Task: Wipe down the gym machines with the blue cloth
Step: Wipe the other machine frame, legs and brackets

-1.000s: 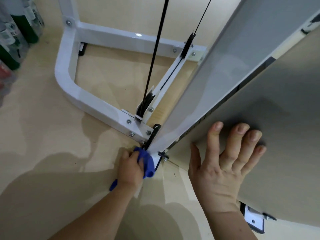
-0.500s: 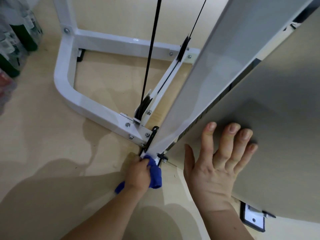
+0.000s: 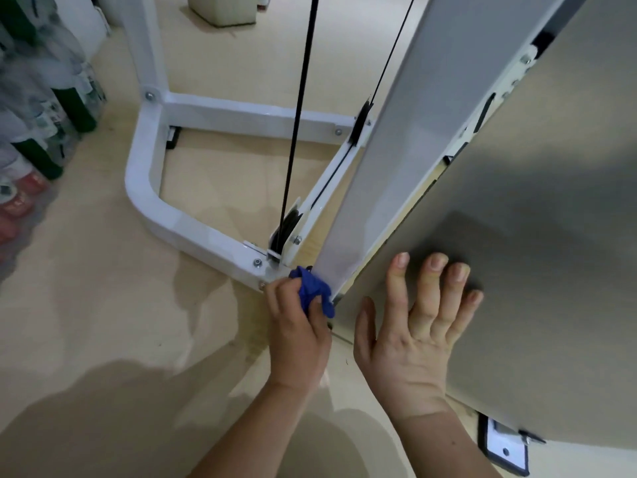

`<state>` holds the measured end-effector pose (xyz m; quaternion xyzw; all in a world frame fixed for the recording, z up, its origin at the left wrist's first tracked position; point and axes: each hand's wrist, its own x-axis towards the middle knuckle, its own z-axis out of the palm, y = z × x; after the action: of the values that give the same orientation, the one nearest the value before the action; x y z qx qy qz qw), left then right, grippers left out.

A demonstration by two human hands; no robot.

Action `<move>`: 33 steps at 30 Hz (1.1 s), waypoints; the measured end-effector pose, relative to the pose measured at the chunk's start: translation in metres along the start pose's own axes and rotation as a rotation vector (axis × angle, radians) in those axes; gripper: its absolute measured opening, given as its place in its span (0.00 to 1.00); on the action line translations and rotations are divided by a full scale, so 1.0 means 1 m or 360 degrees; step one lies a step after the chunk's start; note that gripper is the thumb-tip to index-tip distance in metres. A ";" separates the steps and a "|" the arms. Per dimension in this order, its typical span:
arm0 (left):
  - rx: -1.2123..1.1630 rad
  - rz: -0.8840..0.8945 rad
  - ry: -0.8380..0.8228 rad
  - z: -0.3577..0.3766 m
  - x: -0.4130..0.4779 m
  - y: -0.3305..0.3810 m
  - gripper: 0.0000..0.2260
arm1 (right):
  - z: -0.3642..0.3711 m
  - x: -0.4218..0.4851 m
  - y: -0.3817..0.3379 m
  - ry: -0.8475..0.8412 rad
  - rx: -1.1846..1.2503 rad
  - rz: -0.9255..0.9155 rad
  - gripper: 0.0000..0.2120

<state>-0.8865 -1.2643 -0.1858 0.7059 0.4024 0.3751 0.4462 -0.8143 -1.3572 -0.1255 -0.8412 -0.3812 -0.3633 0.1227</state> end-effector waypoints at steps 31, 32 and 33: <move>0.1282 0.0036 -0.1335 -0.180 0.130 0.060 0.04 | -0.046 0.020 -0.091 -0.1440 0.1355 0.0691 0.12; 0.1148 0.0008 -0.1258 -0.179 0.129 0.049 0.05 | -0.040 0.019 -0.093 -0.1489 0.1353 0.0734 0.12; 0.1016 -0.0011 -0.1184 -0.176 0.124 0.034 0.05 | -0.034 0.018 -0.095 -0.1527 0.1313 0.0733 0.13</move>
<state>-0.9859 -1.1040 -0.0767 0.8922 0.3131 -0.0461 0.3221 -0.8935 -1.2993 -0.0957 -0.8534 -0.3120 0.2614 0.3255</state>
